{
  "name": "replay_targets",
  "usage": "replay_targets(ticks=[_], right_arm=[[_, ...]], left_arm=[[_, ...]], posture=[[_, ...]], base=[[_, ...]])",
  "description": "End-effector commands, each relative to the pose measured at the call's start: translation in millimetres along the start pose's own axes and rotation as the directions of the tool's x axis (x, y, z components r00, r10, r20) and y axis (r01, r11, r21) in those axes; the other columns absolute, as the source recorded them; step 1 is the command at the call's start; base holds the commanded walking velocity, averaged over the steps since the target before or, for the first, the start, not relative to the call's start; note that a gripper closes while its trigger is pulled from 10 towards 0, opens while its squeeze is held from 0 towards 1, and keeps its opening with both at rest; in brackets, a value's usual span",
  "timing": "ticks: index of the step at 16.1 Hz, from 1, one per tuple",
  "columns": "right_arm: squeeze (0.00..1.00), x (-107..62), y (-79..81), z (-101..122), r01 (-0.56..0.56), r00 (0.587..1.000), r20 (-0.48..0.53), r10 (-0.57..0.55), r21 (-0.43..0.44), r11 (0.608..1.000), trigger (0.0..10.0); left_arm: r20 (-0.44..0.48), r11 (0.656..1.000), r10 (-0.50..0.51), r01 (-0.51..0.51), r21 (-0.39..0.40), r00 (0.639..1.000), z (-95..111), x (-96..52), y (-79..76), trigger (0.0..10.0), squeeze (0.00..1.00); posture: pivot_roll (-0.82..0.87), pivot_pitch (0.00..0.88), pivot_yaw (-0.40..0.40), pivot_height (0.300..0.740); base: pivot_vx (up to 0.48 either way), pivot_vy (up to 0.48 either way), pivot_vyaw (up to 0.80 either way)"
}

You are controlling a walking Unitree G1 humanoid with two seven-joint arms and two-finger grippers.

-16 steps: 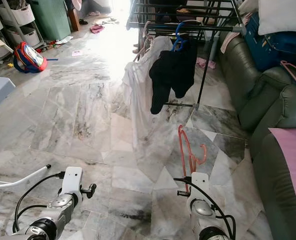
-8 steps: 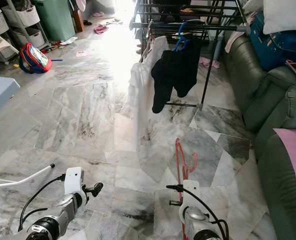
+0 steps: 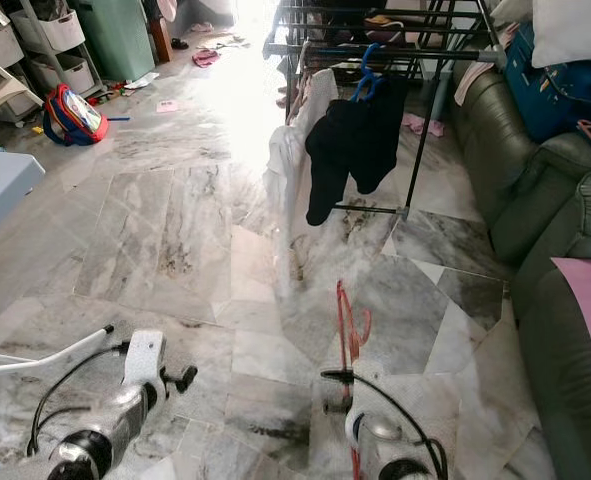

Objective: Hang hanger

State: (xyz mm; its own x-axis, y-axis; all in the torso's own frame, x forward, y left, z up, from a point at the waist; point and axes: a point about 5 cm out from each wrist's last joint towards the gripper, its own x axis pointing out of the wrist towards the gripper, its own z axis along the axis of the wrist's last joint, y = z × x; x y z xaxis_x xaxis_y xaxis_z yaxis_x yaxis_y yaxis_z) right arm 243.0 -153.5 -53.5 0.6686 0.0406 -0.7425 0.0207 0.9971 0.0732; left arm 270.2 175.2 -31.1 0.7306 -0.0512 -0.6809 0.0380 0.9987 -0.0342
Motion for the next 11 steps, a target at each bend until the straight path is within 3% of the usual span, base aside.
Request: replay_targets(ticks=[1,4,5,7,8,9,11], right_arm=[[0.00,1.6,-2.9,26.8,0.006,0.995,0.099,-0.006,-0.003,1.000,10.0],[0.00,0.7,-8.8,54.8,0.036,0.977,0.209,-0.026,-0.046,0.998,10.0],[0.00,-1.3,-13.5,69.4,0.053,0.960,0.278,-0.036,-0.053,0.997,10.0],[0.00,-4.8,-18.1,83.7,0.071,0.932,0.360,-0.044,-0.064,0.995,10.0],[0.00,-10.2,-21.2,95.4,0.067,0.896,0.443,-0.023,-0.085,0.994,10.0],[0.00,-17.3,-24.3,102.2,0.058,0.855,0.518,0.005,-0.106,0.993,10.0],[0.00,-33.3,-30.1,112.0,0.094,0.799,0.602,0.007,-0.136,0.986,10.0]], left_arm=[[0.057,0.999,-0.016,0.013,0.052,0.998,18.3,1.4,1.2,10.0,0.00],[0.148,0.988,-0.101,0.081,0.132,0.984,46.1,2.1,-3.0,10.0,0.00],[0.215,0.972,-0.161,0.118,0.201,0.963,62.6,0.0,-2.8,10.0,0.00],[0.305,0.964,-0.187,0.115,0.241,0.934,78.9,-4.5,3.4,10.0,0.00],[0.433,0.966,-0.188,0.085,0.246,0.881,94.3,-12.9,13.6,10.0,0.00],[0.511,0.960,-0.210,0.076,0.270,0.833,101.2,-19.7,15.1,10.0,0.00],[0.660,0.970,-0.169,0.006,0.241,0.732,112.7,-35.0,19.6,10.0,0.00]], posture=[[-0.05,0.077,0.015,0.740],[-0.05,0.108,0.001,0.740],[-0.05,0.125,-0.009,0.740],[-0.05,0.136,-0.011,0.740],[-0.05,0.148,-0.013,0.740],[-0.05,0.147,-0.017,0.740],[-0.06,0.146,-0.021,0.740]], base=[[0.000,0.000,0.00],[0.000,0.000,0.00],[0.000,0.000,0.00],[0.000,0.000,0.00],[0.000,0.000,0.00],[0.000,0.000,0.00],[0.000,0.000,0.00]])
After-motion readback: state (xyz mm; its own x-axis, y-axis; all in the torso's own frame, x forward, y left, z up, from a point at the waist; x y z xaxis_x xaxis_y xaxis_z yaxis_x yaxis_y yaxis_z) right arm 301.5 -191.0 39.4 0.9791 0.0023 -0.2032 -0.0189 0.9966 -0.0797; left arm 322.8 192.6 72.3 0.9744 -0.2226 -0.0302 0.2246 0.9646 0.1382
